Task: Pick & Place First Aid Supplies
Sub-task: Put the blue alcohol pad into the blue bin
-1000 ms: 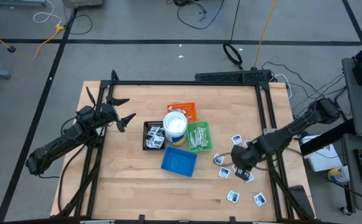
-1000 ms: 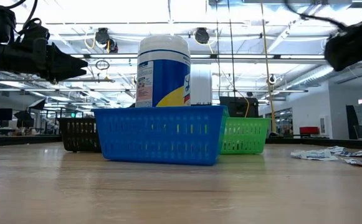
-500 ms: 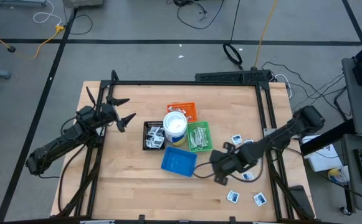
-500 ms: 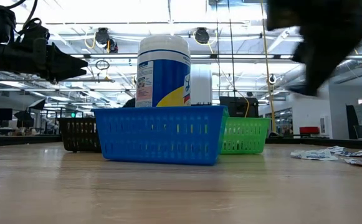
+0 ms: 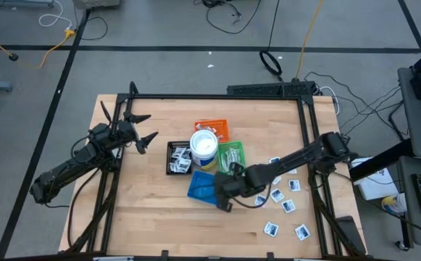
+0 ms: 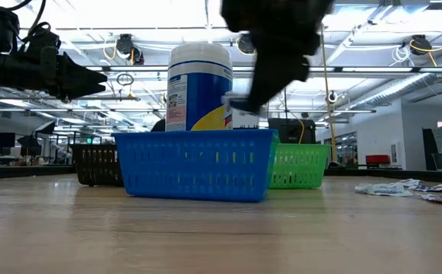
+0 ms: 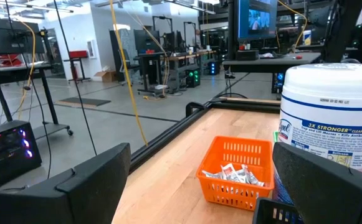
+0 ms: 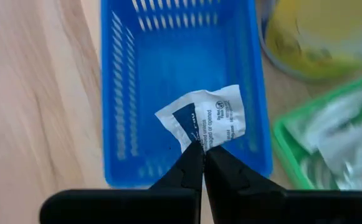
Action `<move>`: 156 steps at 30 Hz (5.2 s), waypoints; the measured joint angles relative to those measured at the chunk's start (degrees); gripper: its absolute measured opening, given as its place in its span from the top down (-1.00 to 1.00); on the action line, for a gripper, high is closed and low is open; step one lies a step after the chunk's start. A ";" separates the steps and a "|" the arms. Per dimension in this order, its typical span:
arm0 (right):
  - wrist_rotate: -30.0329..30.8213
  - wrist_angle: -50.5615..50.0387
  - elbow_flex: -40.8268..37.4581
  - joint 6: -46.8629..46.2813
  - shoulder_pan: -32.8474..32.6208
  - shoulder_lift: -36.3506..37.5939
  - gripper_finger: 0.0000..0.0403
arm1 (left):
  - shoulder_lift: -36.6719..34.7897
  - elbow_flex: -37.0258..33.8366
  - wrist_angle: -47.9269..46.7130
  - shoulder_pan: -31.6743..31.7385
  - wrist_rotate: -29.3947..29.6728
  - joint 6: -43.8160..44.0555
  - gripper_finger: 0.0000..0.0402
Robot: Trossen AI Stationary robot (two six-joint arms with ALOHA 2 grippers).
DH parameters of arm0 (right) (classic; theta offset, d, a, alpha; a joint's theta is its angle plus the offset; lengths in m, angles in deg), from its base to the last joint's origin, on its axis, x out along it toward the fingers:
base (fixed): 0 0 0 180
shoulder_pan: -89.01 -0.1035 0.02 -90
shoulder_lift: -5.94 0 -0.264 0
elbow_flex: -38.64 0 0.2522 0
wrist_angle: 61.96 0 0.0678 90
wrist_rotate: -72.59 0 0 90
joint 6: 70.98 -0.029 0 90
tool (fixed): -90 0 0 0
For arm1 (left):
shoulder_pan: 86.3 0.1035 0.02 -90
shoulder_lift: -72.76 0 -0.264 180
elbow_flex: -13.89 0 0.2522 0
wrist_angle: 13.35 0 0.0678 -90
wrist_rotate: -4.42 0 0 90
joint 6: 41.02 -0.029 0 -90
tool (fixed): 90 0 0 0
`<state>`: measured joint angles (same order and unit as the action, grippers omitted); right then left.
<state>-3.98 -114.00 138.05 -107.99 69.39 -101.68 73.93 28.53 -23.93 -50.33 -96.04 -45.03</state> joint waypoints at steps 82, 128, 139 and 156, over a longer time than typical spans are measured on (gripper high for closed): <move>-8.59 -12.22 -47.41 -4.27 25.87 51.14 0.28 | 0.00 0.00 0.00 0.00 -0.01 0.00 -0.98; -10.56 -17.32 -41.51 -8.37 25.64 42.17 1.00 | -0.01 0.00 -0.05 -0.02 -0.02 0.00 -0.98; -10.51 -24.47 -30.67 -11.63 18.71 36.24 1.00 | -0.01 -0.01 -0.01 -0.02 -0.02 -0.01 -0.98; -7.01 -22.76 -0.30 -4.85 4.36 11.48 1.00 | 0.00 0.00 0.00 0.00 -0.02 0.00 -0.98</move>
<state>-10.99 -136.76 137.75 -112.84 73.74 -90.20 73.92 28.53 -23.93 -50.33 -96.06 -45.03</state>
